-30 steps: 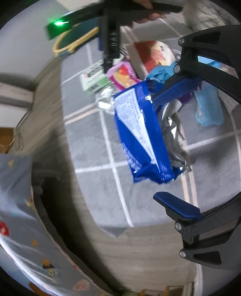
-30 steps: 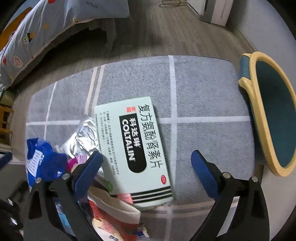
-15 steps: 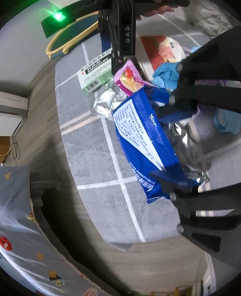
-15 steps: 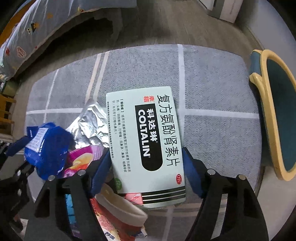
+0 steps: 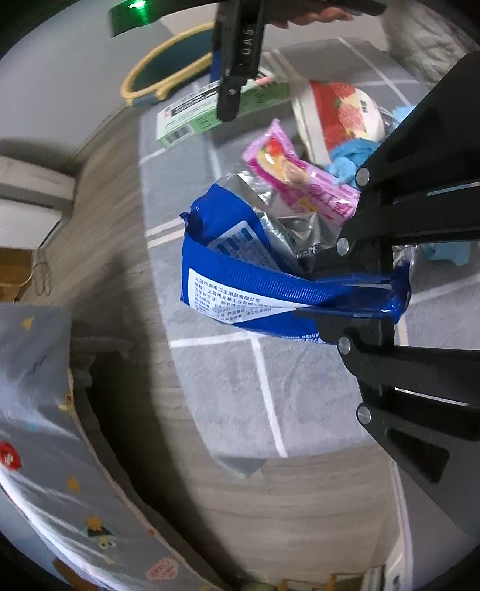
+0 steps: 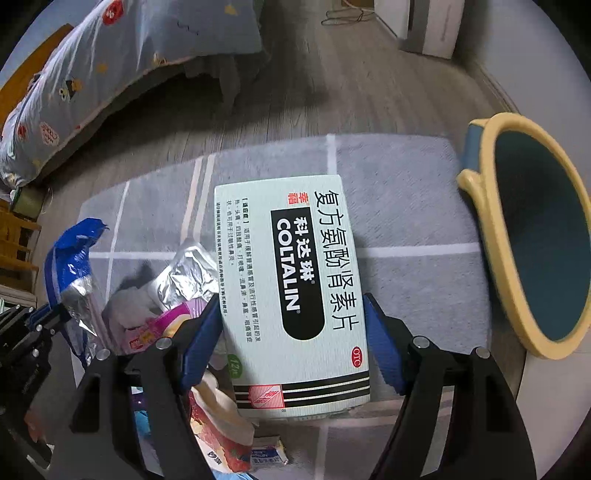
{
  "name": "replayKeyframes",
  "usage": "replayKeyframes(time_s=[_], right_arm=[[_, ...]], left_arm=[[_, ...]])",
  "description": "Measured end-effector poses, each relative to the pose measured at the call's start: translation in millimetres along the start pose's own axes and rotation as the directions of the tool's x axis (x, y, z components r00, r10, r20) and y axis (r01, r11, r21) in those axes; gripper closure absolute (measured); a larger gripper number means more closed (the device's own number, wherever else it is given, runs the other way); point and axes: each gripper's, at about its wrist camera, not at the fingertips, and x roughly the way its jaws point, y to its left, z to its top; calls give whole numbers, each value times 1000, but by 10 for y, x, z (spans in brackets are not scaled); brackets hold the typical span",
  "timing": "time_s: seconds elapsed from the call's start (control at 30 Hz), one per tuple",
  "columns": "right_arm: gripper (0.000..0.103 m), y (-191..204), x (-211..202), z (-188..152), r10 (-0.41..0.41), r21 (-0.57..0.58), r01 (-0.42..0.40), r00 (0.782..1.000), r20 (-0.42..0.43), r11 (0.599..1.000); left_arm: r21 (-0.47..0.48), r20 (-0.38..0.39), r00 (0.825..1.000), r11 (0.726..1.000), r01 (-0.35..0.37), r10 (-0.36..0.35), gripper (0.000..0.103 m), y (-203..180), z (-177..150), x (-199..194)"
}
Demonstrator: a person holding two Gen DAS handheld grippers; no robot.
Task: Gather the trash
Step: 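Carry the box and wrapper over the bin and release both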
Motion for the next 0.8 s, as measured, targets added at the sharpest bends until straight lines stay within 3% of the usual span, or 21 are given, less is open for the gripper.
replayKeyframes(time_s=[0.4, 0.8], right_arm=[[30, -151, -451, -17, 1, -14, 0, 995, 96, 1000], [30, -587, -655, -2, -12, 31, 8, 992, 129, 999]], left_arm=[[-31, 111, 994, 999, 14, -10, 91, -147, 233, -314], [11, 147, 988, 998, 54, -55, 91, -617, 461, -350]])
